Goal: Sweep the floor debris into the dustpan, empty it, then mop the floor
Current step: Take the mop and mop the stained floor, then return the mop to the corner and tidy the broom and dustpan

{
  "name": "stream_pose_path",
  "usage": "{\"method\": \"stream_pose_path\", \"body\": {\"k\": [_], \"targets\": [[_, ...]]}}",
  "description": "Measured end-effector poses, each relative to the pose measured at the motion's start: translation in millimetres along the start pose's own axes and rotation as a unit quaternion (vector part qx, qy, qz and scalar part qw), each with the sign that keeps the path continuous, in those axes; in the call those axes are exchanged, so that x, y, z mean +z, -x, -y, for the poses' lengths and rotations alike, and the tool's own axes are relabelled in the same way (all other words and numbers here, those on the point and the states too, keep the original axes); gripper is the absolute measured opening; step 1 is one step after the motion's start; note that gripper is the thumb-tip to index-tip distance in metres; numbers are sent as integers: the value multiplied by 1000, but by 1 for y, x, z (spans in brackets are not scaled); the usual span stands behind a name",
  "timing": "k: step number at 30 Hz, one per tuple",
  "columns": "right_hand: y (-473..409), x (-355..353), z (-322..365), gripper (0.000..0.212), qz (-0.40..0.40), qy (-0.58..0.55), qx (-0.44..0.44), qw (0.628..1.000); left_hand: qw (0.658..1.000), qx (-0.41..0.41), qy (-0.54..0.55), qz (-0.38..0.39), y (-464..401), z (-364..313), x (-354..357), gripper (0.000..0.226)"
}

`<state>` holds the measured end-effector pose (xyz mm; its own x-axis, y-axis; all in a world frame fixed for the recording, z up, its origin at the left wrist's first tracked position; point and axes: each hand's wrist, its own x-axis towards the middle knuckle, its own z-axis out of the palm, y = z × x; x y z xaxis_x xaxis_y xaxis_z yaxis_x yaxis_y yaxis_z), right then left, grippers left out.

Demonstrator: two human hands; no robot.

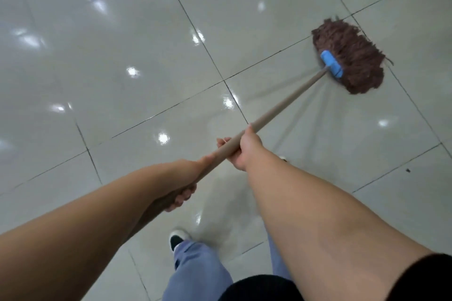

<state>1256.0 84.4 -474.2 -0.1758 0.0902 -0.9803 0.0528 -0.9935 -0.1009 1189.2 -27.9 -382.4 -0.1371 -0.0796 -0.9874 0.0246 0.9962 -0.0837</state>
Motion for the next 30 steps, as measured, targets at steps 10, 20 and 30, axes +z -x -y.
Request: {"method": "stream_pose_path", "body": {"k": [10, 20, 30], "targets": [[111, 61, -239, 50, 55, 109, 49, 991, 995, 96, 7, 37, 113, 275, -66, 59], [180, 85, -205, 42, 22, 123, -131, 983, 932, 279, 172, 153, 231, 285, -123, 61], [256, 107, -63, 74, 21, 212, -382, 899, 765, 555, 317, 78, 271, 118, -128, 64]]}}
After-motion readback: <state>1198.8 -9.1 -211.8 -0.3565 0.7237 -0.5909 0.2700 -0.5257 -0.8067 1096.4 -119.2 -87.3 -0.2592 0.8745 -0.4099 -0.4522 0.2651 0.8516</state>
